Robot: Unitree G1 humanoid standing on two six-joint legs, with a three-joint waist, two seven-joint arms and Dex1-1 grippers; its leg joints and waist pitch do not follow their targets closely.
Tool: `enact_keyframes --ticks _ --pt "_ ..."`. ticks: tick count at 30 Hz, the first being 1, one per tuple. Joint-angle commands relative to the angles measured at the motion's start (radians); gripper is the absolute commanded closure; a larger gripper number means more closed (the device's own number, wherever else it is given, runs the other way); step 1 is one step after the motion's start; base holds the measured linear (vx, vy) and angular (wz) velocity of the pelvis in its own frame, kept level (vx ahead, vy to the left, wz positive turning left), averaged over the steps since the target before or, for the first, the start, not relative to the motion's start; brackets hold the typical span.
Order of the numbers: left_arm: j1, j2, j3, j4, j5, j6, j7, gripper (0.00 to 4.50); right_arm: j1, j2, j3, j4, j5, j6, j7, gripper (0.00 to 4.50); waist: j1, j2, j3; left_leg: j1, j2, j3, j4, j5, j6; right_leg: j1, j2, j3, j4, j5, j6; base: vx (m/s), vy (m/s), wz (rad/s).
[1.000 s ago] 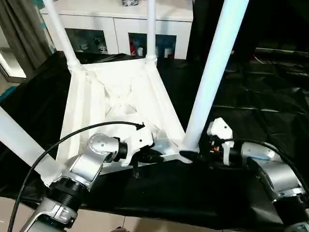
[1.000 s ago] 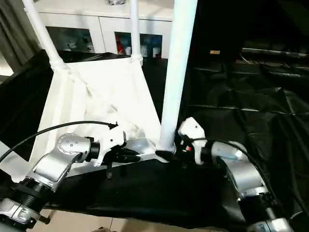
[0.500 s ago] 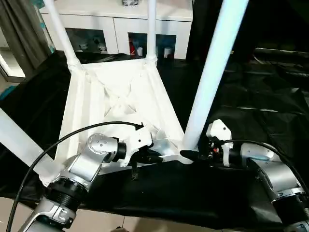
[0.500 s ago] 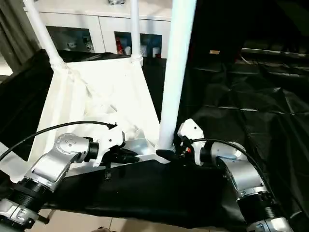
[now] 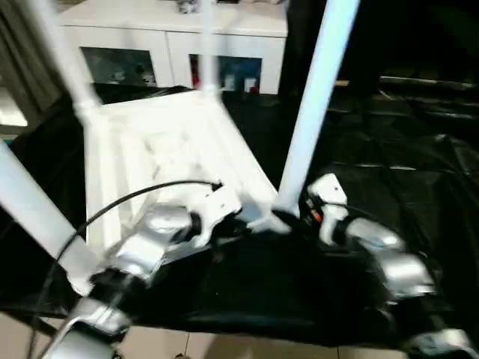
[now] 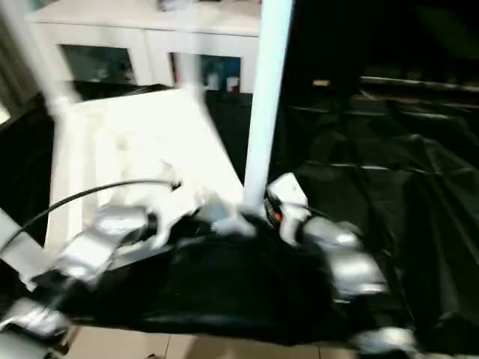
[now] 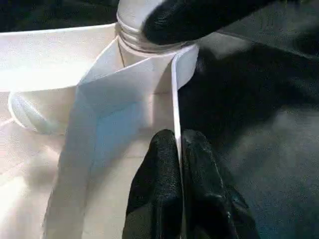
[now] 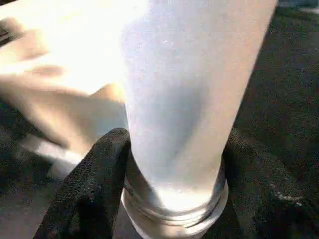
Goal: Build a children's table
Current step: Rotate leg to tighten
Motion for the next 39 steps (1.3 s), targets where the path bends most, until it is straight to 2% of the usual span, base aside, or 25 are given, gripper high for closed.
enact_keyframes --ticks 1,2,3,4,9,10,11,14,17,18,20,23,24,25,28,29,31,32,34,35,37,38,39 --pt "0.01 -0.033 0.014 0.025 -0.009 0.017 0.064 4.5 0.005 0.006 -0.059 0.101 -0.051 0.059 -0.186 1.96 0.001 -0.014 -0.043 0.009 0.042 -0.025 -0.082 -0.312 -0.021 0.028 -0.057 0.024 -0.094 -0.372 -0.16 0.0 0.0 0.0" --pt "0.005 -0.054 0.011 0.034 -0.001 0.022 0.094 4.5 -0.005 0.033 -0.068 0.117 -0.053 0.07 -0.243 1.96 0.001 -0.016 -0.044 0.011 0.043 -0.022 -0.082 -0.307 -0.017 0.025 -0.056 0.027 -0.095 -0.348 -0.16 0.0 0.0 0.0" --pt "0.0 -0.075 0.006 0.042 0.004 0.025 0.121 4.5 -0.013 0.054 -0.066 0.129 -0.064 0.071 -0.281 1.96 0.001 -0.014 -0.043 0.011 0.043 -0.022 -0.082 -0.308 -0.017 0.023 -0.056 0.028 -0.095 -0.343 -0.162 0.0 0.0 0.0" --pt "-0.005 -0.096 -0.004 0.05 0.012 0.018 0.146 4.5 -0.021 0.074 -0.045 0.134 -0.087 0.054 -0.3 1.96 0.0 -0.014 -0.045 0.009 0.041 -0.022 -0.082 -0.303 -0.017 0.026 -0.055 0.027 -0.094 -0.329 -0.161 0.0 0.0 0.0" --pt "-0.013 -0.104 -0.029 0.075 0.037 -0.017 0.152 4.5 -0.034 0.094 -0.016 0.133 -0.123 0.009 -0.314 1.96 0.007 -0.017 -0.05 0.006 0.04 -0.019 -0.079 -0.275 0.001 0.031 -0.054 0.029 -0.089 -0.244 -0.159 0.0 0.0 0.0" --pt "-0.013 -0.101 -0.029 0.076 0.037 -0.022 0.145 4.5 -0.033 0.097 -0.019 0.126 -0.111 -0.005 -0.3 1.41 0.008 -0.017 -0.049 0.006 0.04 -0.018 -0.079 -0.276 0.008 0.031 -0.054 0.028 -0.09 -0.244 -0.162 0.0 0.0 0.0" --pt "-0.011 -0.093 -0.031 0.077 0.036 -0.03 0.134 4.5 -0.029 0.099 -0.033 0.114 -0.082 -0.029 -0.282 1.27 0.008 -0.017 -0.049 0.005 0.04 -0.019 -0.08 -0.279 0.009 0.031 -0.055 0.028 -0.091 -0.253 -0.16 0.0 0.0 0.0" --pt "-0.008 -0.084 -0.031 0.075 0.037 -0.038 0.128 4.5 -0.029 0.088 -0.043 0.103 -0.077 -0.047 -0.285 1.06 0.008 -0.016 -0.049 0.005 0.041 -0.019 -0.081 -0.281 0.009 0.03 -0.055 0.028 -0.092 -0.267 -0.159 0.0 0.0 0.0" --pt "-0.004 -0.075 -0.029 0.075 0.038 -0.052 0.123 4.5 -0.027 0.067 -0.045 0.078 -0.081 -0.055 -0.271 0.85 0.013 -0.017 -0.051 0.004 0.042 -0.017 -0.079 -0.249 0.019 0.032 -0.053 0.028 -0.086 -0.2 -0.171 0.0 0.0 0.0" --pt "-0.002 -0.068 -0.024 0.079 0.038 -0.083 0.128 4.5 -0.003 0.036 -0.049 -0.001 -0.037 -0.022 -0.169 0.85 0.015 -0.02 -0.051 0.004 0.04 -0.016 -0.077 -0.247 0.027 0.034 -0.053 0.028 -0.087 -0.198 -0.17 0.0 0.0 0.0" --pt "-0.002 -0.067 -0.017 0.081 0.033 -0.098 0.13 3.92 0.017 0.013 -0.044 -0.056 -0.012 -0.005 -0.106 0.82 0.024 -0.021 -0.05 0.002 0.043 -0.016 -0.076 -0.237 0.042 0.038 -0.054 0.029 -0.086 -0.183 -0.16 0.0 0.0 0.0" --pt "0.008 -0.061 -0.005 0.053 -0.002 -0.073 0.083 3.88 0.07 -0.04 -0.031 -0.172 0.035 0.033 -0.002 0.82 0.032 -0.021 -0.053 0.001 0.045 -0.016 -0.075 -0.214 0.051 0.041 -0.055 0.028 -0.083 -0.16 -0.164 0.0 0.0 0.0" --pt "0.015 -0.058 0.0 0.037 -0.015 -0.061 0.066 3.67 0.093 -0.063 -0.023 -0.218 0.051 0.049 0.035 0.82 0.036 -0.018 -0.053 0.003 0.048 -0.017 -0.075 -0.21 0.052 0.038 -0.055 0.029 -0.082 -0.15 -0.168 0.0 0.0 0.0" --pt "0.021 -0.056 0.007 0.025 -0.024 -0.056 0.059 3.56 0.116 -0.089 -0.012 -0.265 0.071 0.066 0.077 0.82 0.037 -0.02 -0.052 0.002 0.05 -0.018 -0.076 -0.206 0.053 0.041 -0.053 0.027 -0.08 -0.119 -0.177 0.0 0.0 0.0" --pt "0.033 -0.052 0.033 -0.009 -0.047 -0.061 0.063 3.41 0.158 -0.151 0.001 -0.35 0.1 0.082 0.153 0.82 0.033 -0.021 -0.051 0.0 0.047 -0.017 -0.076 -0.206 0.055 0.039 -0.053 0.025 -0.079 -0.109 -0.192 0.0 0.0 0.0" --pt "0.036 -0.049 0.04 -0.025 -0.055 -0.06 0.061 3.31 0.166 -0.165 -0.001 -0.37 0.109 0.088 0.169 0.82 0.036 -0.02 -0.051 0.004 0.05 -0.016 -0.074 -0.214 0.054 0.039 -0.054 0.027 -0.08 -0.107 -0.195 0.0 0.0 0.0" --pt "0.045 -0.043 0.071 -0.121 -0.111 -0.013 0.035 3.13 0.187 -0.199 -0.021 -0.432 0.148 0.122 0.212 0.82 0.038 -0.022 -0.05 0.002 0.053 -0.017 -0.076 -0.207 0.056 0.042 -0.057 0.027 -0.076 -0.095 -0.207 0.0 0.0 0.0" --pt "0.05 -0.036 0.088 -0.19 -0.151 0.035 0.013 3.13 0.198 -0.219 -0.024 -0.469 0.176 0.143 0.246 0.82 0.038 -0.017 -0.049 0.002 0.052 -0.018 -0.076 -0.209 0.055 0.04 -0.056 0.027 -0.077 -0.098 -0.211 0.0 0.0 0.0" --pt "0.052 -0.031 0.099 -0.233 -0.178 0.068 -0.001 2.97 0.206 -0.231 -0.024 -0.493 0.192 0.156 0.269 0.82 0.036 -0.021 -0.046 0.003 0.053 -0.017 -0.077 -0.222 0.053 0.038 -0.054 0.026 -0.078 -0.113 -0.22 0.0 0.0 0.0" --pt "0.066 -0.004 0.094 -0.29 -0.201 0.114 -0.036 2.88 0.219 -0.253 -0.021 -0.539 0.235 0.199 0.313 0.82 0.036 -0.022 -0.044 0.003 0.053 -0.017 -0.078 -0.231 0.05 0.038 -0.055 0.026 -0.08 -0.135 -0.22 0.0 0.0 0.0" --pt "0.072 0.008 0.09 -0.309 -0.206 0.13 -0.05 2.77 0.224 -0.26 -0.019 -0.555 0.248 0.211 0.326 0.82 0.036 -0.021 -0.04 0.003 0.052 -0.017 -0.08 -0.243 0.047 0.035 -0.053 0.027 -0.083 -0.172 -0.206 0.0 0.0 0.0" --pt "0.107 0.059 0.056 -0.374 -0.208 0.188 -0.103 2.64 0.22 -0.262 -0.011 -0.571 0.261 0.234 0.341 0.82 0.034 -0.021 -0.04 0.004 0.051 -0.017 -0.081 -0.248 0.043 0.037 -0.052 0.027 -0.083 -0.182 -0.202 0.0 0.0 0.0" --pt "0.115 0.069 0.048 -0.385 -0.206 0.198 -0.113 2.56 0.217 -0.26 -0.009 -0.571 0.261 0.237 0.341 0.82 0.037 -0.022 -0.042 0.005 0.052 -0.019 -0.081 -0.244 0.042 0.038 -0.054 0.028 -0.083 -0.189 -0.197 0.0 0.0 0.0"
